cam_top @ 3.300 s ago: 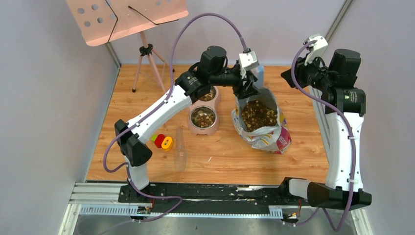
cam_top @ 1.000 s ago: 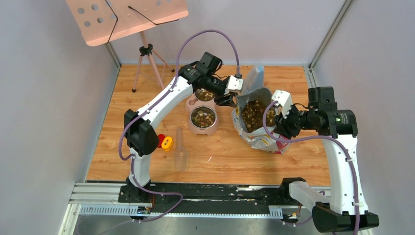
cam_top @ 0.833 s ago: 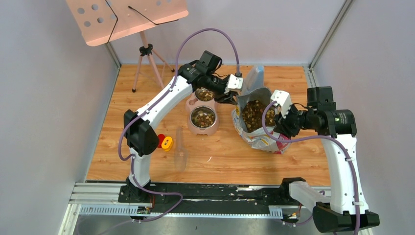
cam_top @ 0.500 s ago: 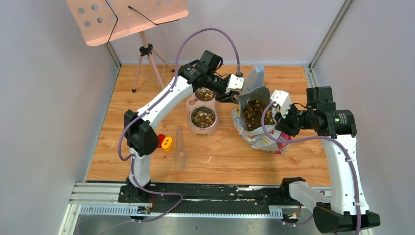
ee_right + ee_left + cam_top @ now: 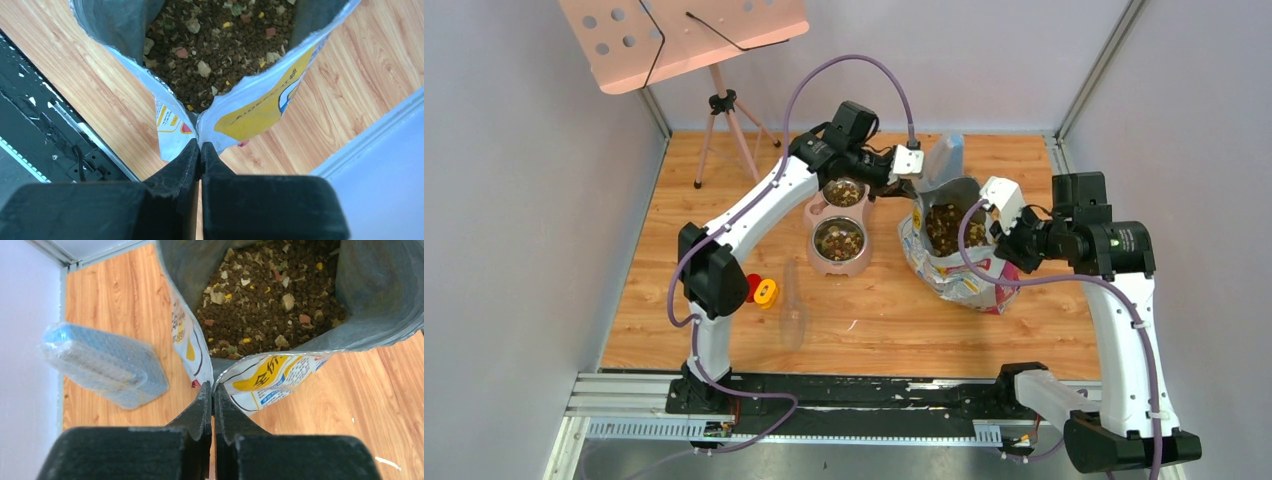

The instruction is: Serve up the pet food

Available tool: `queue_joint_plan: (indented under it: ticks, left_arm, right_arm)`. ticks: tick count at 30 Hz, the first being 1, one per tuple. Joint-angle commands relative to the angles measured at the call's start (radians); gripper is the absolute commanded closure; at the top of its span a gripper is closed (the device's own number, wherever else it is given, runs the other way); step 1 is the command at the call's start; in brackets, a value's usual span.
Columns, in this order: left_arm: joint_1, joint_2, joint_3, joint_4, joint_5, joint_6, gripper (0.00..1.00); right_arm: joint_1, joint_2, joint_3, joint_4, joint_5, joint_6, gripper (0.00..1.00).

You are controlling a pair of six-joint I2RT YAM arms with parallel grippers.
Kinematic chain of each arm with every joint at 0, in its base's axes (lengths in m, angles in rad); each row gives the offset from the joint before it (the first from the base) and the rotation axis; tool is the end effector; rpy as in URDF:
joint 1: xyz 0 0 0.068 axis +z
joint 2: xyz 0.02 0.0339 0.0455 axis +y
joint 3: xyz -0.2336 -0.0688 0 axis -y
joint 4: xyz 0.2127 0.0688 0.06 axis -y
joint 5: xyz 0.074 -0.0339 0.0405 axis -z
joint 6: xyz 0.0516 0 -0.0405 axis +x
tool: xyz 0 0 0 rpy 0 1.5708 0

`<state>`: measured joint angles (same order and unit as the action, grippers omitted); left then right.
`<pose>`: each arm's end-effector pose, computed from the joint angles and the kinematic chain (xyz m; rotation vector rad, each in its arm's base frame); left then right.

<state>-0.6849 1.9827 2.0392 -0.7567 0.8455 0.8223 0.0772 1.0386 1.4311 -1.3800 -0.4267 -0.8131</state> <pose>0.2894 -0.2863 0.3297 1.7431 1.2208 -0.8684 0.1396 0.0322 0.3506 -1.1949 2.1357 0.2299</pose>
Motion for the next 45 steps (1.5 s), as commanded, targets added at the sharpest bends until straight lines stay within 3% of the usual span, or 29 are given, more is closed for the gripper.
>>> queue_joint_plan:
  ticks: [1, 6, 12, 19, 23, 26, 29, 30, 32, 34, 39, 45]
  left_arm:
    - [0.051, -0.073, -0.052, 0.130, 0.071, -0.178, 1.00]
    - [0.151, -0.095, 0.007, 0.174, 0.057, -0.437, 1.00]
    - [0.184, -0.132, 0.051, 0.169, 0.100, -0.584, 1.00]
    - [0.184, -0.150, 0.119, 0.112, 0.130, -0.685, 1.00]
    - [0.182, -0.149, 0.146, 0.025, 0.121, -0.741, 1.00]
    - [0.166, -0.189, 0.007, 0.082, 0.116, -0.812, 1.00]
    - [0.141, -0.228, -0.064, 0.115, 0.070, -0.816, 1.00]
    - [0.136, -0.227, -0.067, 0.112, 0.061, -0.829, 1.00]
    - [0.134, -0.218, -0.064, 0.113, 0.048, -0.852, 1.00]
    - [0.133, -0.208, -0.057, 0.119, 0.034, -0.861, 1.00]
    - [0.133, -0.191, -0.043, 0.117, 0.019, -0.861, 1.00]
    - [0.133, -0.189, -0.043, 0.108, 0.016, -0.842, 1.00]
  right_arm:
    - [-0.039, 0.001, 0.117, 0.066, 0.081, 0.006, 1.00]
    - [-0.269, 0.064, 0.288, 0.056, -0.045, -0.067, 1.00]
    - [-0.561, 0.162, 0.456, 0.023, -0.262, -0.181, 1.00]
    - [-0.702, 0.294, 0.630, -0.106, -0.427, -0.291, 1.00]
    - [-0.702, 0.260, 0.496, -0.120, -0.498, -0.326, 1.00]
    - [-0.672, 0.228, 0.419, -0.153, -0.611, -0.302, 1.00]
    - [-0.524, 0.163, 0.356, -0.110, -0.614, -0.186, 0.59]
    - [-0.450, 0.132, 0.321, -0.060, -0.580, -0.124, 0.50]
    - [-0.319, 0.064, 0.248, 0.048, -0.503, -0.007, 0.36]
    - [-0.208, 0.041, 0.217, 0.080, -0.436, 0.032, 0.30]
    - [-0.113, 0.079, 0.171, -0.041, -0.347, -0.036, 0.26]
    - [-0.103, 0.073, 0.104, 0.043, -0.285, -0.042, 0.26]
